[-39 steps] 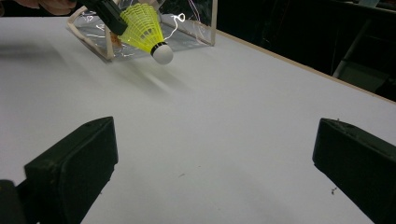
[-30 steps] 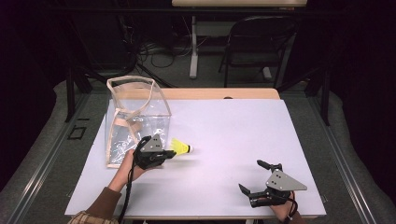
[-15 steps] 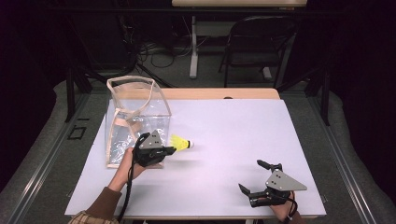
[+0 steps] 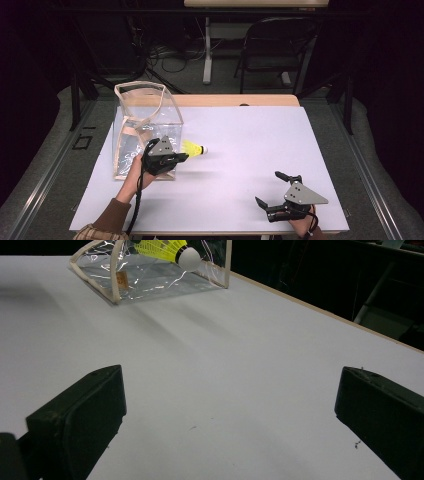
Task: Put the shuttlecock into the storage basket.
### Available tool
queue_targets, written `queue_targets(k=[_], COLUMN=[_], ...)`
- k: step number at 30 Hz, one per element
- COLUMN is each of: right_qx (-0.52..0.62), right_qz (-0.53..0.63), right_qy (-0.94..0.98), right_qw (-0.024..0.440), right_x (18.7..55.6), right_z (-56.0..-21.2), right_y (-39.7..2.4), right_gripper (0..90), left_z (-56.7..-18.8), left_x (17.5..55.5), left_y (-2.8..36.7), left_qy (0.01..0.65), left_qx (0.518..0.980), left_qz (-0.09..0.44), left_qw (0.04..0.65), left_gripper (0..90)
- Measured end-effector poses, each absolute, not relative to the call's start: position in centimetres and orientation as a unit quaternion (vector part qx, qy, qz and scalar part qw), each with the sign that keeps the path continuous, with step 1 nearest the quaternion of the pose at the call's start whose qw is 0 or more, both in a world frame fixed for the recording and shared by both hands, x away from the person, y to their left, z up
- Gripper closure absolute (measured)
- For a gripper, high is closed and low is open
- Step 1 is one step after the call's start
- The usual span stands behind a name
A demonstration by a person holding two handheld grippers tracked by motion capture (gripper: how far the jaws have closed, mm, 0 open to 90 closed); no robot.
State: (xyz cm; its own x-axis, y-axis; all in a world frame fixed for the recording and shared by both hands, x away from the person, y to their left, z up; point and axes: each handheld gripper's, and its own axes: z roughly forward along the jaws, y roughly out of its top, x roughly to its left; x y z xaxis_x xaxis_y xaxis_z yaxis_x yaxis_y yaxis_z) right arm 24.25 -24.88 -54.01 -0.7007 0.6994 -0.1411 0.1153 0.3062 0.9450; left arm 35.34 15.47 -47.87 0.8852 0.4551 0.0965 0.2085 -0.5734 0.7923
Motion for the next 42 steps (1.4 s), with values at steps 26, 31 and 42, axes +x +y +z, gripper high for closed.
queue_targets(k=[26, 31, 42], right_qx=[0.269, 0.269, 0.269], right_qz=[0.523, 0.523, 0.523], right_qy=[0.759, 0.759, 0.759], right_qw=[0.28, 0.28, 0.28], right_x=[24.3, 24.3, 24.3], right_z=[-54.0, -54.0, -54.0], right_y=[-24.9, -24.9, -24.9], right_gripper=[0.0, 0.0, 0.0], left_z=[-46.7, -46.4, -45.6], left_x=[35.4, 35.4, 35.5], left_y=[15.7, 15.8, 15.7], left_qy=[0.194, 0.192, 0.187], left_qx=[0.868, 0.867, 0.863], left_qz=[0.156, 0.159, 0.168], left_qw=[0.43, 0.431, 0.437], left_gripper=[89.7, 89.6, 89.7])
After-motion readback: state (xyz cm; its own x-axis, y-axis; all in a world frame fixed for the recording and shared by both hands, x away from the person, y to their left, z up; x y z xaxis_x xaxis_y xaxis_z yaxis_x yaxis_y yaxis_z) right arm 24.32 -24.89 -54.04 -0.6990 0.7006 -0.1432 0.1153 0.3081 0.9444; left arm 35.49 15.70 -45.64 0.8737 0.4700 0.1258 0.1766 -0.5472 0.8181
